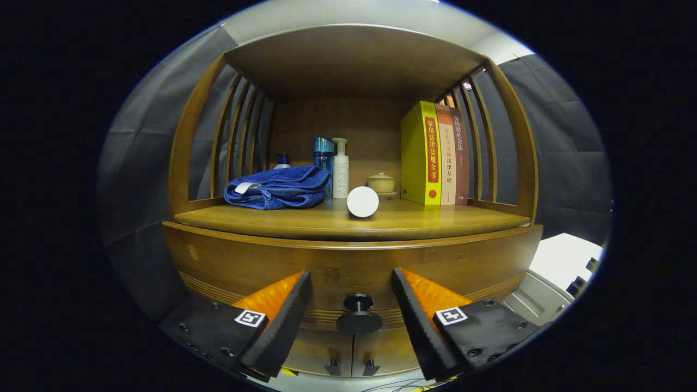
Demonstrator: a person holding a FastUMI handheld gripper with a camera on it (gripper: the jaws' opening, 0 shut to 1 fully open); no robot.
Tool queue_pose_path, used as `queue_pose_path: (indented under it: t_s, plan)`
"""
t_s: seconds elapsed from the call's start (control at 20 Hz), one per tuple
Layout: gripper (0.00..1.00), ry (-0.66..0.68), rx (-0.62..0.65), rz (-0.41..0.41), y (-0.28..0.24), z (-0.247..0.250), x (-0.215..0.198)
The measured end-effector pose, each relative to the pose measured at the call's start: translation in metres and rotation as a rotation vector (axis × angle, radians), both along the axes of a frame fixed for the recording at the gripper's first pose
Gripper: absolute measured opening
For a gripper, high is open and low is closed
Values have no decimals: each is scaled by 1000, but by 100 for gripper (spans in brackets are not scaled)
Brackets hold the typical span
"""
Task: Pull open the drawer, take out the items inside it, and place them on the countertop above the cabinet.
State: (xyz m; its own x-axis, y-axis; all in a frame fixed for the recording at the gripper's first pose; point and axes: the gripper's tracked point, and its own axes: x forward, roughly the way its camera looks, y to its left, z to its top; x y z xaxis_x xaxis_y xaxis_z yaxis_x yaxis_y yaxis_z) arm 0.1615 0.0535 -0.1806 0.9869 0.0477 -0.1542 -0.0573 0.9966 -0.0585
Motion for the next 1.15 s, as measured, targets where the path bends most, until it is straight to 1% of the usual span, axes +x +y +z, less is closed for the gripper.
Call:
queue_pose_path:
  t_s: [0.15,0.4,0.55,0.65,0.8,0.95,1.15]
  plan:
    - [98,0,0,-2,1,-1,8]
    - [98,-2,-4,-11,0,-2,8]
    - [98,-18,8,-33,-6,16,-3]
    - [98,-34,12,-31,-9,36,-21]
    - [98,-79,22,-29,-23,78,-57]
    - [98,-77,33,-34,-40,107,-93]
    - [98,-86,18,18,-50,143,-126]
